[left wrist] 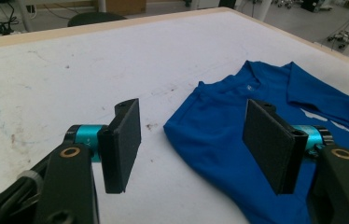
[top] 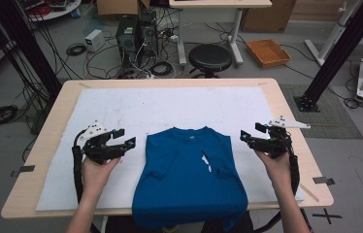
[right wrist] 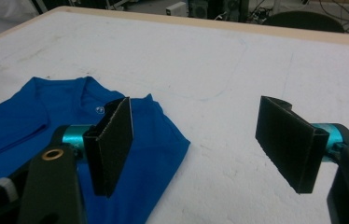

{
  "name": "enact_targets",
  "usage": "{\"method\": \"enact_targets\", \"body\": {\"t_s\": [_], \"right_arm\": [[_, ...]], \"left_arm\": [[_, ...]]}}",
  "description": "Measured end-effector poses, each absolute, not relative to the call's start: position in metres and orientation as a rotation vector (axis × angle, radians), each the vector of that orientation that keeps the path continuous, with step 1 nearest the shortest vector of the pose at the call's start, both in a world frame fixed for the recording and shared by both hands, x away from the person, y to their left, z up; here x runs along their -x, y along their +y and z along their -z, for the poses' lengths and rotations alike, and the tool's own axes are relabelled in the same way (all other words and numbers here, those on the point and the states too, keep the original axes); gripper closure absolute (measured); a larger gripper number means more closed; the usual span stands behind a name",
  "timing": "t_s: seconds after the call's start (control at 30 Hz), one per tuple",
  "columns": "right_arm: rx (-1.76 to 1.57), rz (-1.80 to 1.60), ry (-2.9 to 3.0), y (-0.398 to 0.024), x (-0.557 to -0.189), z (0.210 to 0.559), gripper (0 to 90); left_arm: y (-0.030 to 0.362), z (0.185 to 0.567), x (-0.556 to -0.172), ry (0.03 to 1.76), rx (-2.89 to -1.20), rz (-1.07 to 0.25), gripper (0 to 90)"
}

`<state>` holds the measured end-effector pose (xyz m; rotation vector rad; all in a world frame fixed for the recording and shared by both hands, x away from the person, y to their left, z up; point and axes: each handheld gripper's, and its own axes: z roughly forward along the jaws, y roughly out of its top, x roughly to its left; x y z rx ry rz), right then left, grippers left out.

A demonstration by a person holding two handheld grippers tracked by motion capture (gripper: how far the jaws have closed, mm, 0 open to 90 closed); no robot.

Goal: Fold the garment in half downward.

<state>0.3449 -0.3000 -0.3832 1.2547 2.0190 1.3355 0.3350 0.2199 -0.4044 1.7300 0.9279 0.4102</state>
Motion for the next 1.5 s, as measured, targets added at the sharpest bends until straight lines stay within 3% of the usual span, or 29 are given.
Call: {"method": "enact_targets", "body": {"t_s": [0.37,0.53,0.67,0.9,1.2,1.5], "right_arm": [[-1.289,-1.324,2.028,-0.299,-0.352,0.392,27.9],[-1.291,-1.287,2.046,-0.291,-0.361,0.396,33.7],[-1.327,-1.294,2.059,-0.281,-0.375,0.405,43.4],[-1.313,-1.274,2.085,-0.261,-0.391,0.413,52.5],[-1.309,-1.179,2.174,-0.238,-0.411,0.423,59.6],[-1.316,-1.068,2.253,-0.22,-0.422,0.436,60.4]], "left_arm": [[0.203,0.407,-0.351,0.952,-1.762,-0.363,37.6],[0.191,0.412,-0.365,0.973,-1.77,-0.339,39.5],[0.178,0.416,-0.378,0.992,-1.806,-0.315,52.6],[0.162,0.42,-0.397,1.046,-1.848,-0.297,55.9],[0.146,0.432,-0.418,1.113,-1.92,-0.25,59.8],[0.136,0.445,-0.424,1.117,-2.002,-0.263,62.8]]}}
